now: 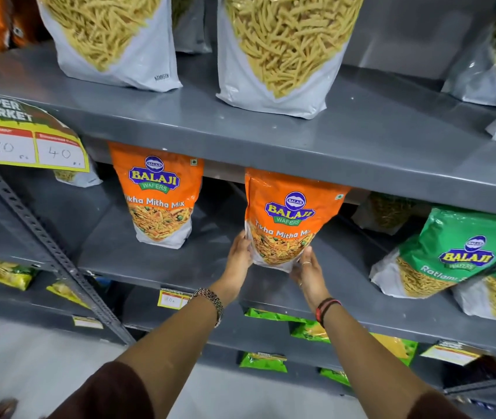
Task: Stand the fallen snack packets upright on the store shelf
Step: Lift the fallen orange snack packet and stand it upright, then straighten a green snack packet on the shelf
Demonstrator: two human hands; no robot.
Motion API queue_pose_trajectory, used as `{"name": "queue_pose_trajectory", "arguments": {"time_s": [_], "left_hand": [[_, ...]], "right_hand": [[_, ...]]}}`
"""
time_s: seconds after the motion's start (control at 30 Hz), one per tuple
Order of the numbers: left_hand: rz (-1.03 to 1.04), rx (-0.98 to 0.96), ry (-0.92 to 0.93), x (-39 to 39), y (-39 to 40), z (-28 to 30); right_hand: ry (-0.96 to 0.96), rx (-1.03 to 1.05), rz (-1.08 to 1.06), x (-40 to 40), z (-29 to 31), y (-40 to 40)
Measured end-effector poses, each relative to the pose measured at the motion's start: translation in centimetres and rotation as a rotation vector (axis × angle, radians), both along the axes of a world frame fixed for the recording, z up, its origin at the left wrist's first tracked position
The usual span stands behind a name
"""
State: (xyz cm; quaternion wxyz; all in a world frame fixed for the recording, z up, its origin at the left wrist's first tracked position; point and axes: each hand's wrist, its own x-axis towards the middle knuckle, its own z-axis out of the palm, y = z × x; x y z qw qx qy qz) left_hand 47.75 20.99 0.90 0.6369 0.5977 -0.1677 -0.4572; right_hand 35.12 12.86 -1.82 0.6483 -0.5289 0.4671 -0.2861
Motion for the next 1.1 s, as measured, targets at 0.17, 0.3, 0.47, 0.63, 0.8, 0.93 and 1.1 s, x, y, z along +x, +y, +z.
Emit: {"name": "queue_pose_trajectory", "arguments": {"time_s": [0.17,0.3,0.47,0.63,0.8,0.93,1.1], "left_hand": [[0.101,0.072,0.057,-0.3,0.5,-1.8],[0.256,0.163,0.107,-1.9,0.9,-4.5],[0.23,0.099,0.193,-6.9,0.0,-5.0],[0.024,0.121,0.13,-14.7,-4.8,-3.9],[-0.214,0.182,0.05,-21.6,-10.6,-2.5],[-0.262,0.175,-0.114,-25.4,-14.1,-3.3],[-0.227,0.226,-0.248,-26.6,-15.1,-4.2]], "right_hand": [[0.141,-0.078,-0.02,-1.1,-1.2,0.3],[0.233,-0.15,-0.237,-6.2,-2.5,0.2],[0.294,-0.235,-0.448,-15.3,-2.5,-0.9],[0.298,-0.199,-0.607,-23.1,-2.5,-4.4],[0.214,-0.072,-0.318,-27.4,-1.3,-8.8],[0.17,-0.052,-0.123,-29.2,0.7,-12.0],[0.105,-0.031,0.009,-29.2,0.7,-14.4]]}}
